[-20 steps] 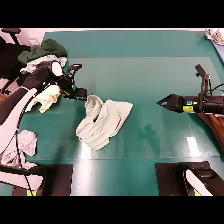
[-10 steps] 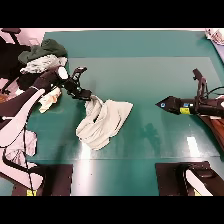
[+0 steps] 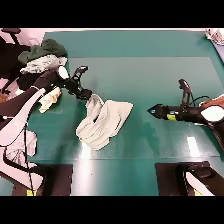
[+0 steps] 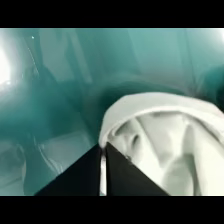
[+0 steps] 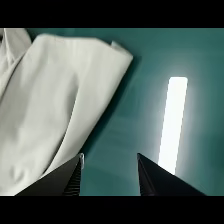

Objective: Fold the shirts.

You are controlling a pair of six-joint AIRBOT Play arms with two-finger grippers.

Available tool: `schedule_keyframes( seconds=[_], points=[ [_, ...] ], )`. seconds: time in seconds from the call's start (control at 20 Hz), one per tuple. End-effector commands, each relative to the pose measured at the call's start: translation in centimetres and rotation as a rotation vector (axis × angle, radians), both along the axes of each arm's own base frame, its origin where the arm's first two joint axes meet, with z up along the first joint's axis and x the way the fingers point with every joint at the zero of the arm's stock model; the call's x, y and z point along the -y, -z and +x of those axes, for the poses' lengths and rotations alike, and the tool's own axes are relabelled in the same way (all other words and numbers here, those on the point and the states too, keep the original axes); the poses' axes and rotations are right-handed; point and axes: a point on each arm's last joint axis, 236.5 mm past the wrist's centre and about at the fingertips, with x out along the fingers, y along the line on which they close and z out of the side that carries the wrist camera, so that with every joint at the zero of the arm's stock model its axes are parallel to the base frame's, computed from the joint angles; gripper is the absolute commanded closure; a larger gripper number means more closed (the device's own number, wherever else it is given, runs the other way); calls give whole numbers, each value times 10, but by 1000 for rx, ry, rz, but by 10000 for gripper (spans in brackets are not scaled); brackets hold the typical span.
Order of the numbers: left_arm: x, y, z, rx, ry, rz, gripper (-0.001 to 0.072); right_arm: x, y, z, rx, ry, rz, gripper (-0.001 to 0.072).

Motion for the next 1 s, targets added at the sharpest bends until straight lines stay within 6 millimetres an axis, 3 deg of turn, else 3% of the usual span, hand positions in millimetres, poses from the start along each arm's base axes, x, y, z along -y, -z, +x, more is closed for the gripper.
schedule_keyframes(
  seconds=[0.0,0.15,0.35,0.6,0.65,0.7,0.75,0.85,0.95],
  points=[
    [-3,-5,-16,-63,37,17,681,-14,26,22,1,12,-32,262],
    [-7,-18,-20,-64,50,35,681,-29,64,34,-76,-68,-87,262],
    [-11,-27,-20,-50,36,47,681,-54,79,64,-77,-142,-115,262],
    [-11,-28,-18,-48,22,44,681,-102,105,73,-124,-227,-110,272],
    [-11,-28,-19,-53,20,44,681,-112,107,75,-121,-247,-111,327],
    [-12,-27,-21,-62,20,47,681,-120,103,78,-111,-265,-109,531],
    [-13,-27,-24,-75,20,52,681,-125,94,84,-88,-273,-104,691],
    [-22,-27,-30,-107,23,96,681,-122,59,102,-16,-290,-106,690],
    [-47,-37,-29,-116,-7,201,681,-103,11,117,50,-298,-112,692]
  ],
)
